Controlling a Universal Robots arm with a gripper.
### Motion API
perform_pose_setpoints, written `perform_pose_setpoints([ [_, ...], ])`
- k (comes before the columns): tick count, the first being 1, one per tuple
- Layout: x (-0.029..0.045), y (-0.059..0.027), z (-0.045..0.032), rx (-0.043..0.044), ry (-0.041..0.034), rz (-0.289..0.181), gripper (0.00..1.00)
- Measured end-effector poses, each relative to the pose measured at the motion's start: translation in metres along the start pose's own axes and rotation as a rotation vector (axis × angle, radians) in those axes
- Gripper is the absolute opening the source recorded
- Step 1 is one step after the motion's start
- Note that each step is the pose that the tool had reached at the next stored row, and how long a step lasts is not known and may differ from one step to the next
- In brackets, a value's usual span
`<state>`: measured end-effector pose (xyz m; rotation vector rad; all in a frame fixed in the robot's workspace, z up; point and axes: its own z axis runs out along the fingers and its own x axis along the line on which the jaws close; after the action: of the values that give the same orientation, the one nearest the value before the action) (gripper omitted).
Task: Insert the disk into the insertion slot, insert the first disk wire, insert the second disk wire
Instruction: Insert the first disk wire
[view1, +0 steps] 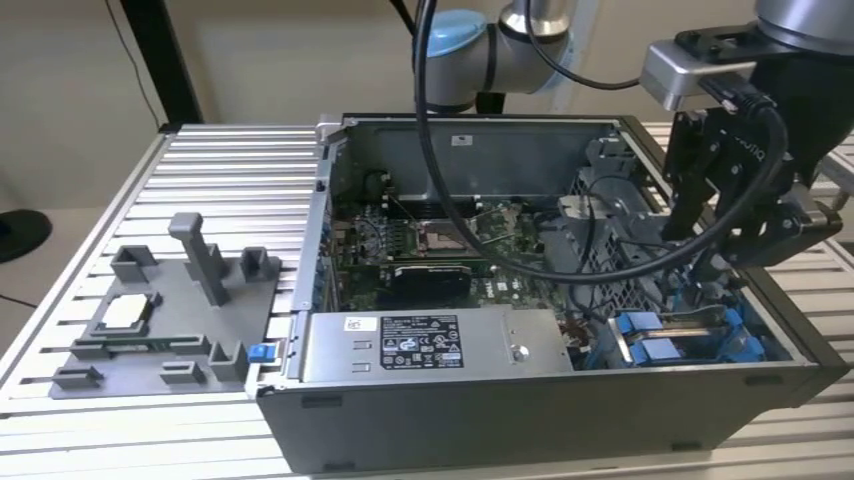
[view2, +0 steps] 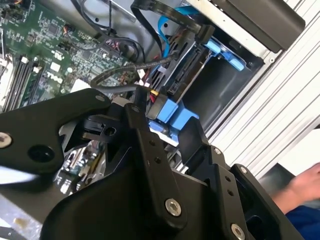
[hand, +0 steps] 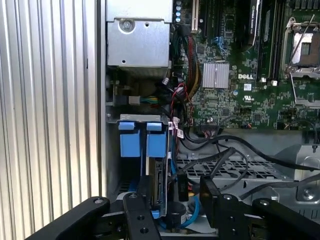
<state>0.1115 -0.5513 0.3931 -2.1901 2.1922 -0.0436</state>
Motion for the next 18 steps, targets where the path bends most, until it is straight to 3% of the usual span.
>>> perform_pose_setpoints([
  [4,-0.0001,0.0001,0.0008,-0.0002,-0.0013,-0.024,1.0],
  [10,0.0,0.0013,0.0023,-0.0001,-0.0053,-0.109,1.0],
  [18,0.0,0.002,0.0033,0.001,-0.0064,-0.114,1.0],
])
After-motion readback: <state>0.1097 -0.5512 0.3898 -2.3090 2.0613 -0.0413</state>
